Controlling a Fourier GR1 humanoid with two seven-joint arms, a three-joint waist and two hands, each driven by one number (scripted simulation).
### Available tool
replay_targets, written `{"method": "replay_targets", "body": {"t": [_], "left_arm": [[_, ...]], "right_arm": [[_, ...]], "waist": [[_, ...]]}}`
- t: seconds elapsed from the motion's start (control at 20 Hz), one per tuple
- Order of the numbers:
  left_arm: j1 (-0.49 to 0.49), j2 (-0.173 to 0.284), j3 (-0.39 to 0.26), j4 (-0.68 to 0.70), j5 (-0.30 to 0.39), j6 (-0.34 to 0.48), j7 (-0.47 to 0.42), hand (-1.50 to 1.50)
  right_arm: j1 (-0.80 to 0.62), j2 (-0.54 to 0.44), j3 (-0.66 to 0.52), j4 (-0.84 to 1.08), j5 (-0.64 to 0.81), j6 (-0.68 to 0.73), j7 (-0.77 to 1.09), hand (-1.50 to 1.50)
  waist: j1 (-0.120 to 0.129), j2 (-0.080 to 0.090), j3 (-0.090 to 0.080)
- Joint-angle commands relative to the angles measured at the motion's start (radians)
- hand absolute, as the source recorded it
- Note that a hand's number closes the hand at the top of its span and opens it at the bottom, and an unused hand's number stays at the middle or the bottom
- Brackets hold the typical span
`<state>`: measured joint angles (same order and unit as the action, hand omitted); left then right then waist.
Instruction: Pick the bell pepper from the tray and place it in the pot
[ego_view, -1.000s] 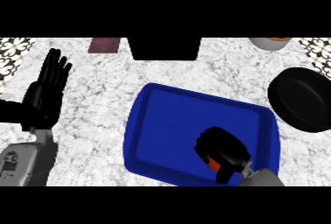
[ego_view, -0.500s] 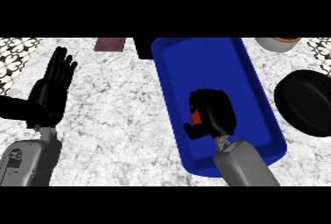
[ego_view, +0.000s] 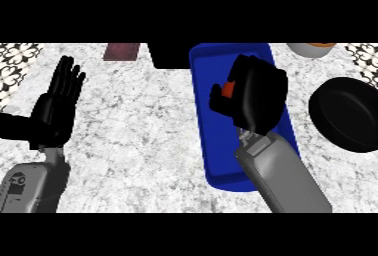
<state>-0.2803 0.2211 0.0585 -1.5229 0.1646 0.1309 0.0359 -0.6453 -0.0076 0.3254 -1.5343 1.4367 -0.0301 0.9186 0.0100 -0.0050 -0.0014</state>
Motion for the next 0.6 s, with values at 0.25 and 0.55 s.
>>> {"method": "replay_targets", "body": {"t": [0.25,0.55], "left_arm": [[-0.002,0.023,0.047,0.012,0.03,-0.034,0.005,0.0],[0.045,-0.003,0.021,-0.044,-0.004,-0.003,0.019,0.0]], "right_arm": [[0.045,-0.125,-0.157,-0.182,0.052,0.068,0.037,1.5],[0.191,-0.301,-0.356,-0.302,-0.15,0.158,-0.131,1.5]], "waist": [[-0.018,0.003,0.001],[-0.021,0.002,0.002]]}}
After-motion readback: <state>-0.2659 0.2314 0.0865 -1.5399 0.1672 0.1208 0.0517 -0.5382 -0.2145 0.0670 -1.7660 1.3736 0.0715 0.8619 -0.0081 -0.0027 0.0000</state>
